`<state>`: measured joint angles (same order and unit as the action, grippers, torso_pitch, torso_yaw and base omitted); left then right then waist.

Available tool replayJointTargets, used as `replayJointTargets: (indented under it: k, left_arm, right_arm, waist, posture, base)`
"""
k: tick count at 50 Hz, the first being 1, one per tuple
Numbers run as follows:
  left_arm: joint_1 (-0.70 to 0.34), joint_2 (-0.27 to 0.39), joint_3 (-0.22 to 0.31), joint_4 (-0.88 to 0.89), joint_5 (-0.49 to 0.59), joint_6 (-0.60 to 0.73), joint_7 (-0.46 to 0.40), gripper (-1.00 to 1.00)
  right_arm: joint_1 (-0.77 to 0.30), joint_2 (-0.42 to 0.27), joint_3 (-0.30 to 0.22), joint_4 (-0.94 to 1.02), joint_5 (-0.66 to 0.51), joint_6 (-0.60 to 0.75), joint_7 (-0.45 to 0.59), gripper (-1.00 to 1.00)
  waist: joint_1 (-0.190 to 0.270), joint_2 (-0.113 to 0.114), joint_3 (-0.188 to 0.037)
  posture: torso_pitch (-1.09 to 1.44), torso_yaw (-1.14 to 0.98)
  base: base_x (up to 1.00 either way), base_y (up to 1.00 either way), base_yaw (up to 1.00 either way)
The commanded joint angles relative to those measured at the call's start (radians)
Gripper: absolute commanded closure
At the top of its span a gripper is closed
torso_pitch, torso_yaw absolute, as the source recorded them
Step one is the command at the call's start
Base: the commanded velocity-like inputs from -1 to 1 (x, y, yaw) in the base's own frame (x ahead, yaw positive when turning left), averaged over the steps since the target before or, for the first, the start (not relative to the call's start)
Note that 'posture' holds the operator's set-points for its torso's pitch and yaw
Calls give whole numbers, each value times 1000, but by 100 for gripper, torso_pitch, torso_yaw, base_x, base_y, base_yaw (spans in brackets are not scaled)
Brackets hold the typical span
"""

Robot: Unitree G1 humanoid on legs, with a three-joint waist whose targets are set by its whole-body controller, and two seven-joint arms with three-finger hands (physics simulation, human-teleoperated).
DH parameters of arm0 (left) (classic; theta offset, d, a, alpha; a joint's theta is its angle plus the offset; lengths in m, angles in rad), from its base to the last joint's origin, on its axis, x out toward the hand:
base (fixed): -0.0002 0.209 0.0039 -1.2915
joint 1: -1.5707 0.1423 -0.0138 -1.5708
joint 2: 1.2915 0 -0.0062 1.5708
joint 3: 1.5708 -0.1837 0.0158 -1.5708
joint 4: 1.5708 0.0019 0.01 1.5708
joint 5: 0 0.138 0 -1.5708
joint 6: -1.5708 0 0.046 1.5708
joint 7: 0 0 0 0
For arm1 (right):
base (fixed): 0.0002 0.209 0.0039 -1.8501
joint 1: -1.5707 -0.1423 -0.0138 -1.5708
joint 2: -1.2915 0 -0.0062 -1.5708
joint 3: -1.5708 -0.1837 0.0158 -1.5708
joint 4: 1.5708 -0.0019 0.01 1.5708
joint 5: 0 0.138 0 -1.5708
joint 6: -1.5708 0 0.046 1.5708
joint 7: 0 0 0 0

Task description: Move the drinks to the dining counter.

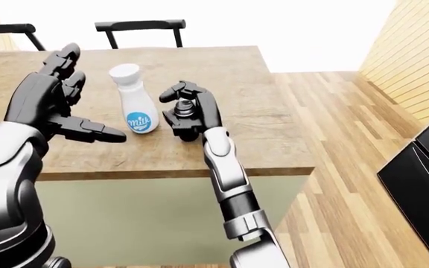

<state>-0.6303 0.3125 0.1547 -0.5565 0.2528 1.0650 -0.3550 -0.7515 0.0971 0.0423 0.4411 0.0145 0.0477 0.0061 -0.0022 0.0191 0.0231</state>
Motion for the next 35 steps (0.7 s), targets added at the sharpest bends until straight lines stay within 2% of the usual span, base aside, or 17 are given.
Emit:
replayJointTargets:
  k: [1, 9, 17, 21, 23, 32, 35]
  left_arm:
    - [-27, 10, 9, -22, 3, -27, 7, -100]
    - [-29, 10, 6, -23, 3, -25, 9, -100]
    - [-33, 11, 3, -33, 4, -14, 6, -100]
    - [-35, 11, 3, -33, 5, -13, 5, -100]
    - [-34, 11, 4, -34, 6, -12, 6, -100]
    - [-26, 8, 3, -36, 9, -19, 5, -100]
    - [-17, 8, 4, -38, 9, -24, 3, -100]
  right_arm:
    - [-25, 4, 4, -32, -2, -22, 5, 26]
    - [-16, 6, 4, -29, -5, -28, 11, 28]
    - [-14, 0, -1, -36, -4, -25, 15, 20]
    - [-13, -8, -6, -39, -1, -23, 17, 4]
    - [-9, -11, -7, -44, 1, -21, 16, -11]
    - [1, -27, -18, -68, 14, -12, 12, -23]
    - [4, -42, -29, -92, 26, 2, 10, -20]
  waist:
    - [1, 5, -23]
    - [1, 6, -25]
    - [1, 5, -26]
    - [2, 5, -26]
    - [2, 5, -26]
    - [3, 3, -24]
    - [4, 2, -24]
  posture:
    - [0, 0]
    - [0, 0]
    - [0, 0]
    - [0, 0]
    - [0, 0]
    - [0, 0]
    - [0, 0]
  base:
    - [0, 0, 0]
    - [0, 0, 0]
    - [0, 0, 0]
    - [0, 0, 0]
    - [0, 0, 0]
    - [0, 0, 0]
    - [0, 0, 0]
